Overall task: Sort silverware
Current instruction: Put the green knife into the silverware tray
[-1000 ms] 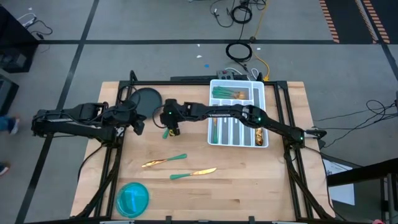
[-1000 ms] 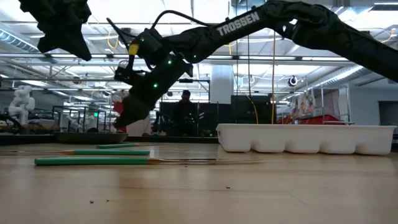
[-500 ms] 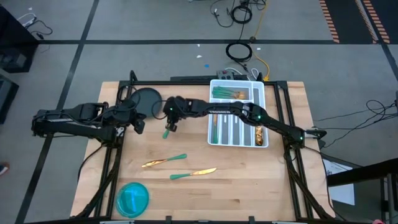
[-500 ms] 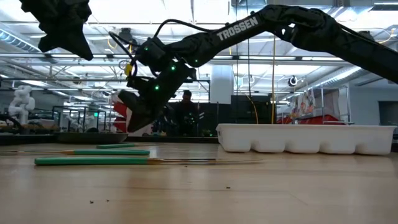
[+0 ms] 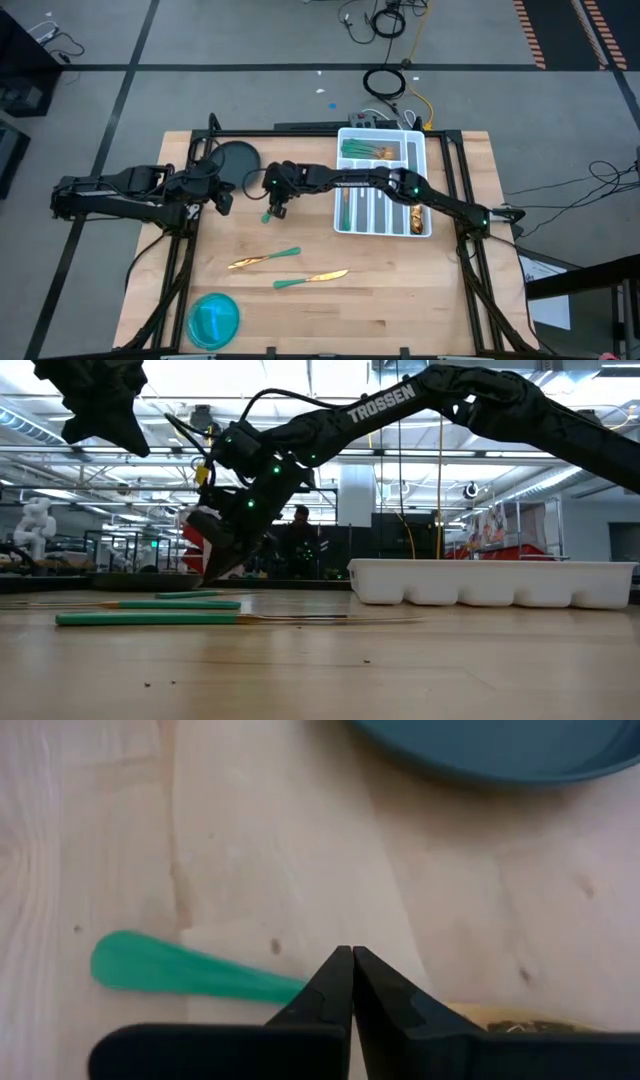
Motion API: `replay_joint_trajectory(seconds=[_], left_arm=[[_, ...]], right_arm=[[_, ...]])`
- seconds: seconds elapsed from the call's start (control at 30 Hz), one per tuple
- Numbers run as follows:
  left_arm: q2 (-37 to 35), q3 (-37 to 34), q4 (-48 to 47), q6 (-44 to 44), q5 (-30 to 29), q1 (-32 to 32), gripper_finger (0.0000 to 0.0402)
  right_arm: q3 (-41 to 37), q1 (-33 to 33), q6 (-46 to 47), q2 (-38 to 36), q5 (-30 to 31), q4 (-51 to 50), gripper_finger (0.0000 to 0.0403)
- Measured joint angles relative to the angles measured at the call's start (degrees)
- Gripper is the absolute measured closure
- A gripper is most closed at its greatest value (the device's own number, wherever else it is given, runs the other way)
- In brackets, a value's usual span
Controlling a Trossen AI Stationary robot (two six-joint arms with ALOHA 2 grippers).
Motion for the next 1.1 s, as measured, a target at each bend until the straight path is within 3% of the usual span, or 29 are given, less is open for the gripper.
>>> replay_joint_trajectory(seconds=[0.37, 0.9, 1.1], left_arm=[[0.00, 0.02, -0.10, 0.02, 0.00, 0.01, 0.0369], [0.00, 0.02, 0.42, -1.59, 0.85, 0.02, 0.0369], [0.00, 0.02, 2.17, -1.60, 1.45, 0.00, 0.0369]], right_arm=[[0.07, -1.03, 3.04, 2.51, -2.73, 0.98, 0.0402], [0.04, 7.09, 6.08, -0.63, -2.23, -16.32, 0.0403], [-0.25, 11.12, 2.58, -3.16, -3.73, -25.04, 0.0403]])
